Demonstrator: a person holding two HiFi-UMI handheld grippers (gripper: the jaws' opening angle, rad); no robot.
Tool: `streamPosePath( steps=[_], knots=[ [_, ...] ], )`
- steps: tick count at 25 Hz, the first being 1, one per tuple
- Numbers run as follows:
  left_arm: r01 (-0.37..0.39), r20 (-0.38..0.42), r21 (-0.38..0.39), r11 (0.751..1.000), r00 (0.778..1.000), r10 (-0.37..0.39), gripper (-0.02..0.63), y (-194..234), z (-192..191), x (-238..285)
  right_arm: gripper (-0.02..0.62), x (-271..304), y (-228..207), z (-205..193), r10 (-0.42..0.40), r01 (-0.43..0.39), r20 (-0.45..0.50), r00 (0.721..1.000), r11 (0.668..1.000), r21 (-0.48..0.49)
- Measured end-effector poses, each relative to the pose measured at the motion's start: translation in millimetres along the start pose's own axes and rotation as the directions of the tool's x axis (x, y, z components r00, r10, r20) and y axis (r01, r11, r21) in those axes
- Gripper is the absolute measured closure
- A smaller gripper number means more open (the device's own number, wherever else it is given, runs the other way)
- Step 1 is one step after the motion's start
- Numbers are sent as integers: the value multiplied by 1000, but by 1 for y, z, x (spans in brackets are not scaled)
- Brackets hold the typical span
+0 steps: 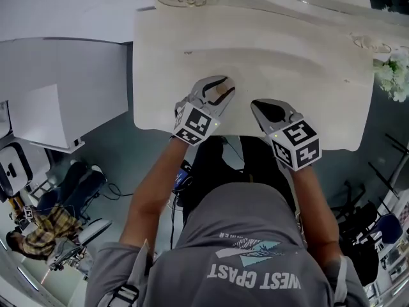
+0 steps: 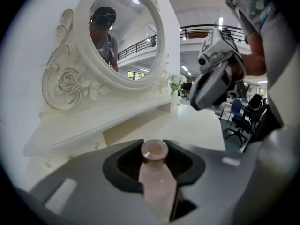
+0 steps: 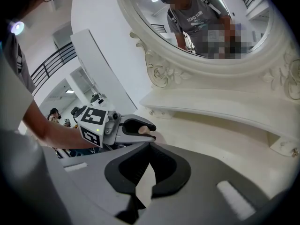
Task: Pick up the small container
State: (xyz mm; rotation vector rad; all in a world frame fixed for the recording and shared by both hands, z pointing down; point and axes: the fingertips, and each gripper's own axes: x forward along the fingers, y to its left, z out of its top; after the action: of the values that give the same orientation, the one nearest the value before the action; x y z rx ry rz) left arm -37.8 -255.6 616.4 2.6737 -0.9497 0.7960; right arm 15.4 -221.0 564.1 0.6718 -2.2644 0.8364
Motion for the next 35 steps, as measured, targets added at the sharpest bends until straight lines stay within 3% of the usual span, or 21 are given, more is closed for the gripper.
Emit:
streamPosePath(
  steps=[8,12,17,30,35],
  knots=[
    [20,36,14,1000,999,-21,478,-1,0,-1,594,-1,10,3,-2,2,-1,1000,1000,-13],
    [22,35,35,999,999,-23,383,1,5,-7,594,-4,18,8,-3,3,9,1000,1000,-25],
    [0,45,65,998,999,-3,354,7,15,-25,594,-15,25,18,-19,21,35,999,999,-44],
    [-4,53,103,995,999,-1,380,6,25,-62,594,-54,40,42,-63,73,113,992,994,-82],
    [33,-22,112,993,999,-31,382,-4,6,-40,594,-70,45,45,-85,97,125,988,991,-88]
  ],
)
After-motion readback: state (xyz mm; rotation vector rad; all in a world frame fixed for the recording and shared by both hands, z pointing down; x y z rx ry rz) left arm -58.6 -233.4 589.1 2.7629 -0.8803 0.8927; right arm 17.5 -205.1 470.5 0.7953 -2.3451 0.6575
